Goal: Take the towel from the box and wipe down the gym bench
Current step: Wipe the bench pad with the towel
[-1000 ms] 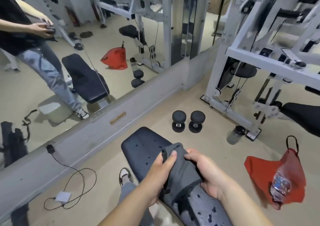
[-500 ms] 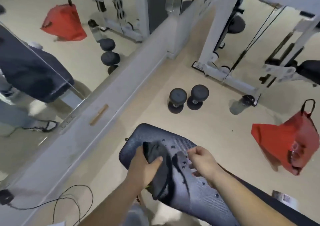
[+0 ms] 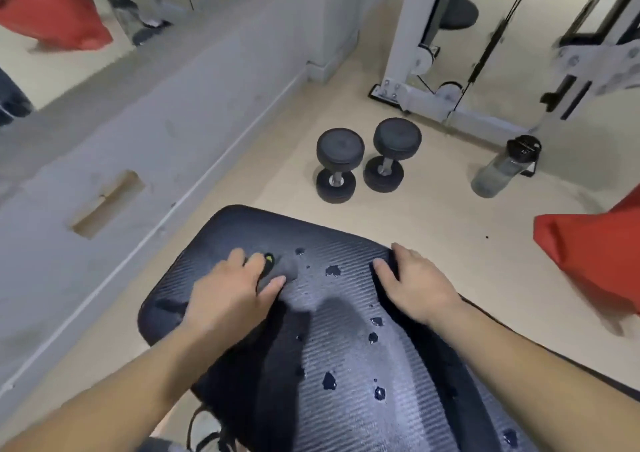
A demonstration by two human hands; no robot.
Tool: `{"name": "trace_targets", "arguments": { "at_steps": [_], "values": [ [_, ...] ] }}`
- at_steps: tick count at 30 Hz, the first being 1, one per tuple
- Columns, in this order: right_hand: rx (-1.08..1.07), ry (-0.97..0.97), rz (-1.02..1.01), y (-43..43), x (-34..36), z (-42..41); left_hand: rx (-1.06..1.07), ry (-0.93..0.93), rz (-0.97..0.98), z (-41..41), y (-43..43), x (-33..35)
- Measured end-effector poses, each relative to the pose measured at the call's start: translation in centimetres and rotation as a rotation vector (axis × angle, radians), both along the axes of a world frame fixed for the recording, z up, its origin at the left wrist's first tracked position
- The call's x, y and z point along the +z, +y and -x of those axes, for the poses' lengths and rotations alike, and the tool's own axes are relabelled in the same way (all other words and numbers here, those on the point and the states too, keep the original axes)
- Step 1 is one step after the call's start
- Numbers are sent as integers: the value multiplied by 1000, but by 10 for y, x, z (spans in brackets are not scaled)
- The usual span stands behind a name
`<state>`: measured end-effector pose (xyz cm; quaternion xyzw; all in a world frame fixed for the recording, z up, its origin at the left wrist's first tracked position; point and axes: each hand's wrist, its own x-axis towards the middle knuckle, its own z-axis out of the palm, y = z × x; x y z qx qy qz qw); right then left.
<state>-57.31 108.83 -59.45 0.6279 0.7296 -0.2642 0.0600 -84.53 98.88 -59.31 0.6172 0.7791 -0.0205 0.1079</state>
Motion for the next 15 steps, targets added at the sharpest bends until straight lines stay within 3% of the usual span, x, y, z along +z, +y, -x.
{"name": "trace_targets", "arguments": {
  "at_steps": [5,11,15],
  "values": [
    [-6,-97,-262,-9,-38,-1,-79,76,-107,-4,-15,-19],
    [-41,65,-267,-32,-29,-6,-148,21,-87,-44,-36,-6],
    [-53,70,-272,-52,-16,-11,-417,5,-43,-55,-59,-3]
  ]
}}
